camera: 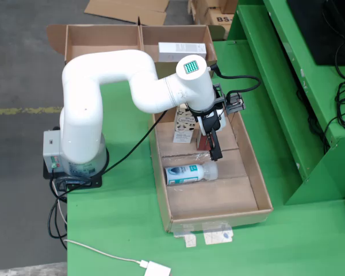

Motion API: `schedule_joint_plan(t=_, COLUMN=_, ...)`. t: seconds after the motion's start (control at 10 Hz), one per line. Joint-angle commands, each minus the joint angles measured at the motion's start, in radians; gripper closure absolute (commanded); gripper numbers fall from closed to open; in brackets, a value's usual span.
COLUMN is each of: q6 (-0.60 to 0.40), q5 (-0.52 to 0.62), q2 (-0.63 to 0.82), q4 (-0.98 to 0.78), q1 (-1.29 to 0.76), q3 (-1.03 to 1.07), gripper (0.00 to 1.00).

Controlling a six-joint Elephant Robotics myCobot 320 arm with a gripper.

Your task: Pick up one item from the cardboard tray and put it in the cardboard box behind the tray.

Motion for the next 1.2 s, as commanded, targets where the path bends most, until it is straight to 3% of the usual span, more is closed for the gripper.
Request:
schedule_joint_plan(t=0.0, q6=0.008, q5=-0.008, q2=-0.014, q4=0.044, q1=0.018, q3=-0.017, gripper=0.0)
schedule_joint_plan(t=1.1, q6=-0.014, q5=0.022, q2=-0.124, q4=0.2, q1=0.001, q3=-0.136, gripper=0.0)
